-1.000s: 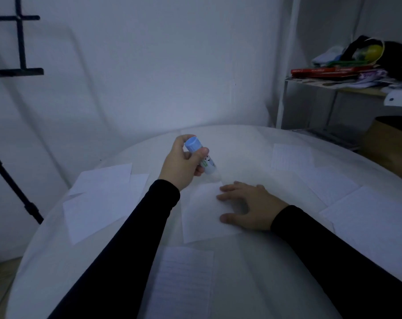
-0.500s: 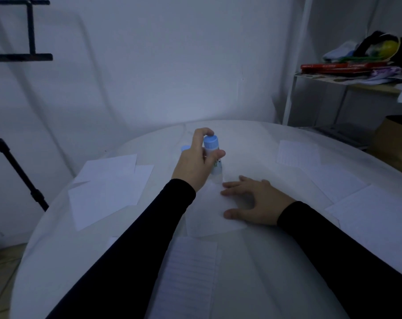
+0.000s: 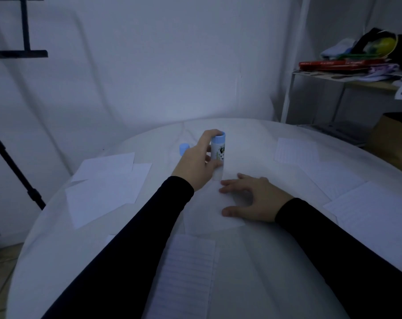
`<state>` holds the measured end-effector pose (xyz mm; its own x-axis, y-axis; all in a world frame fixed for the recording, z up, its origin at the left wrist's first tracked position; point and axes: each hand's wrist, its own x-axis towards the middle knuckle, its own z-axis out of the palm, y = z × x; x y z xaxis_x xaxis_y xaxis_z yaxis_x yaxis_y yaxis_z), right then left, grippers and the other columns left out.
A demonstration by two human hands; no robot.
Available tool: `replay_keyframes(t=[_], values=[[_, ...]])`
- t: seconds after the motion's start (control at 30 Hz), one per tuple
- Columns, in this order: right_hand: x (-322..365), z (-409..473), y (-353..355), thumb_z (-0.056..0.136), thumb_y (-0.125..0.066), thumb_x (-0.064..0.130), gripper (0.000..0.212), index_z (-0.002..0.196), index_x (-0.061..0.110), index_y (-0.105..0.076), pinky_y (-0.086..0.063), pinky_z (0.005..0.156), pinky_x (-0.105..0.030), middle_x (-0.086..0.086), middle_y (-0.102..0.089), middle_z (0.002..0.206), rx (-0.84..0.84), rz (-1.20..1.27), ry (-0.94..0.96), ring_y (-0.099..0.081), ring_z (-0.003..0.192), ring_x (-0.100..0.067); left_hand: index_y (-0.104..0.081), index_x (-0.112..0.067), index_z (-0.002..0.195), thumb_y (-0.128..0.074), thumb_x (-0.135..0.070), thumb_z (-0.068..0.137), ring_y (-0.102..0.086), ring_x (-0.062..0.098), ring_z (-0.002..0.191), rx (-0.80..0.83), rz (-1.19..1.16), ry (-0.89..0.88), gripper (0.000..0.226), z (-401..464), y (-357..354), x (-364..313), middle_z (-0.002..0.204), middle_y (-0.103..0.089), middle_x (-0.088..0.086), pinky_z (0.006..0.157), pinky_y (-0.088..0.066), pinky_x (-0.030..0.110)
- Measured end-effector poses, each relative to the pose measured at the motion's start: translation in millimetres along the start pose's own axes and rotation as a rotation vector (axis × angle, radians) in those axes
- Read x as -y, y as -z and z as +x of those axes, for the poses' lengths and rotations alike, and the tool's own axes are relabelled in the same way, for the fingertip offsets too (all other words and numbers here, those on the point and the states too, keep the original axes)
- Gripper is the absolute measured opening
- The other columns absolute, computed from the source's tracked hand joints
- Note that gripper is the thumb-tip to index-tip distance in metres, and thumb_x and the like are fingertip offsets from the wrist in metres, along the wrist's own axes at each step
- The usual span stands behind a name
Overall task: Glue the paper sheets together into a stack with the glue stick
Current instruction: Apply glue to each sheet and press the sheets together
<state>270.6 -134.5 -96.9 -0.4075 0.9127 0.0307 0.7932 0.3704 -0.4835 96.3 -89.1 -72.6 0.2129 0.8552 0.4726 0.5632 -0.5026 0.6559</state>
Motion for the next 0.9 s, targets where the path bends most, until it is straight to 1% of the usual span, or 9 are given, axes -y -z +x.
replay_keyframes(t=[0.13,0.23,0.33,0.4,0.47,0.57,0.7,0.8,0.9], values=[[-0.7,0.7,-0.5,0.071,-0.068,0.060,0.055,0.123,0.045,-0.054,-0.008,0.117,-0.048,0.030,-0.036,0.143,-0.017,0.015,0.004,-0.017,0.142,-0.003,-0.040,-0.027,0.135,-0.061,-0.004,0.087,-0.065,0.021,0.080,-0.015,0.028,-0.061,0.058,-1.2,-1.2,-0.4,0.097,-0.067,0.009,0.078,-0.053,0.030],[-1.6,0.7,-1.1,0.071,-0.069,0.060,0.055,0.122,0.045,-0.054,-0.009,0.117,-0.047,0.029,-0.037,0.142,-0.025,0.013,0.007,-0.018,0.142,-0.003,-0.037,-0.031,0.139,-0.060,-0.007,0.088,-0.065,0.021,0.080,-0.023,0.055,-0.067,0.060,-1.4,-1.6,2.1,0.099,-0.067,0.011,0.080,-0.052,0.032],[-2.1,1.5,-1.2,0.070,-0.068,0.061,0.056,0.122,0.045,-0.053,-0.009,0.117,-0.047,0.029,-0.036,0.143,-0.022,0.005,0.004,-0.018,0.142,-0.003,-0.036,-0.030,0.140,-0.059,-0.006,0.088,-0.065,0.026,0.082,-0.074,0.060,-0.099,0.062,-1.0,-3.2,1.0,0.101,-0.066,0.013,0.081,-0.053,0.040],[-2.7,2.2,-1.2,0.070,-0.068,0.062,0.057,0.122,0.046,-0.053,-0.009,0.118,-0.047,0.028,-0.036,0.143,-0.017,0.011,-0.001,-0.018,0.142,-0.003,-0.037,-0.028,0.140,-0.058,-0.004,0.087,-0.065,0.026,0.085,-0.173,0.026,-0.090,0.062,1.1,-0.9,-1.2,0.105,-0.066,0.008,0.080,-0.054,0.037],[-3.3,2.6,-1.5,0.069,-0.068,0.063,0.058,0.122,0.045,-0.053,-0.009,0.118,-0.046,0.028,-0.036,0.143,-0.015,0.015,-0.004,-0.018,0.142,-0.003,-0.037,-0.029,0.139,-0.059,-0.004,0.087,-0.065,0.021,0.082,-0.223,-0.033,-0.066,0.061,2.6,3.4,-2.1,0.103,-0.064,0.003,0.077,-0.053,0.029],[-2.9,2.2,-1.9,0.070,-0.068,0.063,0.059,0.124,0.045,-0.052,-0.010,0.118,-0.046,0.028,-0.036,0.143,-0.023,0.005,-0.002,-0.018,0.142,-0.004,-0.038,-0.029,0.138,-0.060,-0.004,0.087,-0.064,0.013,0.078,-0.097,-0.029,-0.062,0.061,-1.1,3.1,-2.0,0.099,-0.063,-0.001,0.074,-0.052,0.019],[-1.1,1.6,-1.0,0.072,-0.068,0.061,0.058,0.125,0.045,-0.051,-0.010,0.118,-0.046,0.029,-0.035,0.143,-0.012,0.003,0.000,-0.017,0.142,-0.004,-0.038,-0.029,0.138,-0.060,-0.003,0.088,-0.067,0.018,0.080,0.000,0.011,-0.062,0.059,-3.6,-5.2,0.5,0.098,-0.065,0.006,0.077,-0.054,0.030],[-0.6,1.3,-0.3,0.071,-0.069,0.060,0.058,0.125,0.044,-0.051,-0.009,0.118,-0.045,0.029,-0.036,0.143,-0.010,0.012,-0.005,-0.017,0.142,-0.003,-0.036,-0.029,0.139,-0.060,-0.006,0.089,-0.067,0.018,0.079,0.015,0.043,-0.053,0.061,-1.9,-3.8,2.0,0.097,-0.063,0.004,0.076,-0.052,0.026],[-0.3,1.3,-0.5,0.071,-0.069,0.060,0.059,0.125,0.045,-0.051,-0.009,0.118,-0.044,0.030,-0.036,0.143,-0.008,0.013,-0.014,-0.018,0.142,-0.003,-0.037,-0.029,0.140,-0.060,-0.004,0.089,-0.066,0.020,0.080,0.036,0.047,-0.066,0.061,-1.3,-2.9,3.0,0.099,-0.065,0.008,0.078,-0.053,0.029]])
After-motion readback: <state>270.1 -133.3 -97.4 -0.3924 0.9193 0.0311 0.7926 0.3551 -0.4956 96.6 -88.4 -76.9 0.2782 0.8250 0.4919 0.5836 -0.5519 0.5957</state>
